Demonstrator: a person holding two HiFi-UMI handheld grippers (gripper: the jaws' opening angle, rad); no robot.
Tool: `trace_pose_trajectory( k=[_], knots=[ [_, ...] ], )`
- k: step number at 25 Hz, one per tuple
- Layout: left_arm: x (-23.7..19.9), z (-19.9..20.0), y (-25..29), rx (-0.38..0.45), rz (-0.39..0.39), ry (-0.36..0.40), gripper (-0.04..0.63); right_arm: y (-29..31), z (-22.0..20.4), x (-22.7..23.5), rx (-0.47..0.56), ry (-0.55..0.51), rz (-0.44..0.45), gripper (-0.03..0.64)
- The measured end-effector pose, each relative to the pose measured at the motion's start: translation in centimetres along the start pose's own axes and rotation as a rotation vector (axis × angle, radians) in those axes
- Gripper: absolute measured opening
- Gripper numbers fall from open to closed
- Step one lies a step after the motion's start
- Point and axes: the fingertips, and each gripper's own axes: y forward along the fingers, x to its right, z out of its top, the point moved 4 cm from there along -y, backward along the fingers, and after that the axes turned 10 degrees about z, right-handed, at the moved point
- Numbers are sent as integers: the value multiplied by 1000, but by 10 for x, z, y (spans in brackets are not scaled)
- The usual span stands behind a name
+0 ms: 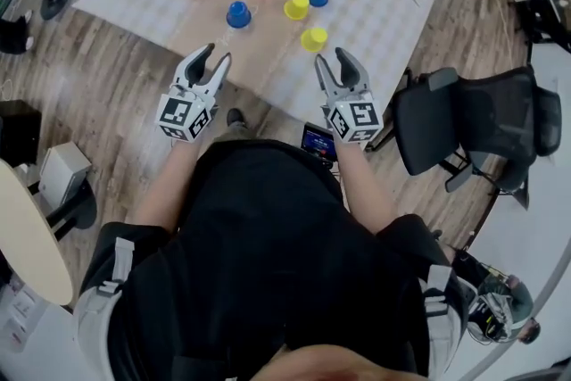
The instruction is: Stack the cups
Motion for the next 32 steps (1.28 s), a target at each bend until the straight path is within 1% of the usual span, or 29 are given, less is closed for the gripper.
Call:
trace_pose_trajectory(
  k=[4,7,12,16,19,22,26,32],
  knots=[
    [-21,-1,18,-20,-26,-13,164,14,-9,14,-50,20,-53,210],
    [-31,-3,31,-31,-46,-7,178,19,-17,23,-72,36,-66,224],
    [-36,-7,47,-67,-41,-9,198,29,-30,37,-100,74,-29,232],
    [-32,-3,55,-73,-13,-10,199,37,-39,57,-131,72,18,256],
    [-30,3,55,-65,7,1,199,43,-51,65,-166,56,66,270],
    [-31,5,55,-53,47,7,199,53,-63,77,-197,29,113,276],
    [-28,0,54,-57,85,14,204,65,-82,86,-244,32,167,283],
    [-24,-6,51,-72,107,17,204,75,-103,90,-307,-26,209,285]
  ],
)
